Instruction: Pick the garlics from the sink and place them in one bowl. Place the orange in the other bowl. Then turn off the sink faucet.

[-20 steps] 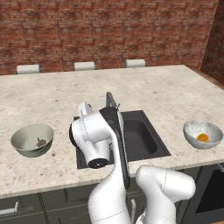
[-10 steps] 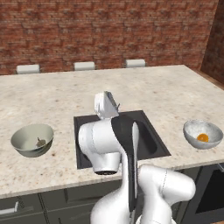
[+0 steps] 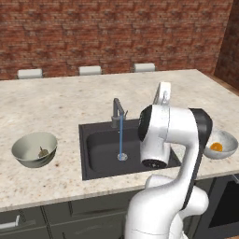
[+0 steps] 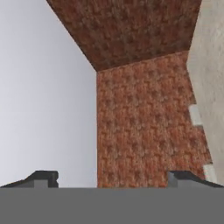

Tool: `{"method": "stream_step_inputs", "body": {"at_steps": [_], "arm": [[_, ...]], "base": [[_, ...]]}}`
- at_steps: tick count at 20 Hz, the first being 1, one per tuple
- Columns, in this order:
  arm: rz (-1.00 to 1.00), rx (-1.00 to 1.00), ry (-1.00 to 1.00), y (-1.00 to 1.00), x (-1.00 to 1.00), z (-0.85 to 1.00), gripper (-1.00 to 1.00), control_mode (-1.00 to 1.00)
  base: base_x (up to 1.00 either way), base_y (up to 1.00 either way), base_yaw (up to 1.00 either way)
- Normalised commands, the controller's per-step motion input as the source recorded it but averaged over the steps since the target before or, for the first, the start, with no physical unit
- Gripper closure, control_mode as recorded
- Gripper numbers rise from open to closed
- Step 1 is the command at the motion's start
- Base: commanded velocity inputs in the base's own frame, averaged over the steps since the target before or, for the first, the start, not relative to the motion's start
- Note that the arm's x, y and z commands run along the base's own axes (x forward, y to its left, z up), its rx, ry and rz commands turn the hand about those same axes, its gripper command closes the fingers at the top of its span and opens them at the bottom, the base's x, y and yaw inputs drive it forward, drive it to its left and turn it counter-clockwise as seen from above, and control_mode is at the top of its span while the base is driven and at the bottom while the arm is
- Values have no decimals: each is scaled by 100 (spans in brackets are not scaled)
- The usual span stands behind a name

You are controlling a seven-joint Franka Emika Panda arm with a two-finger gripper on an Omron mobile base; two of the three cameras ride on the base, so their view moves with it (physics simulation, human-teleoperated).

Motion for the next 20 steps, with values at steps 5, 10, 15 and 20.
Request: {"method": "stream_step_inputs", "body": {"at_steps": [5,10,15,20], "arm": [[20,68,20,-94,-6,33,-100,-100],[24,67,31,-77,0,6,-100,-100],[27,51,41,-41,8,0,-100,-100],[28,39,50,-17,22,0,-100,-100]], "base": [[0,0,0],[0,0,0],[0,0,0],[0,0,0]]}}
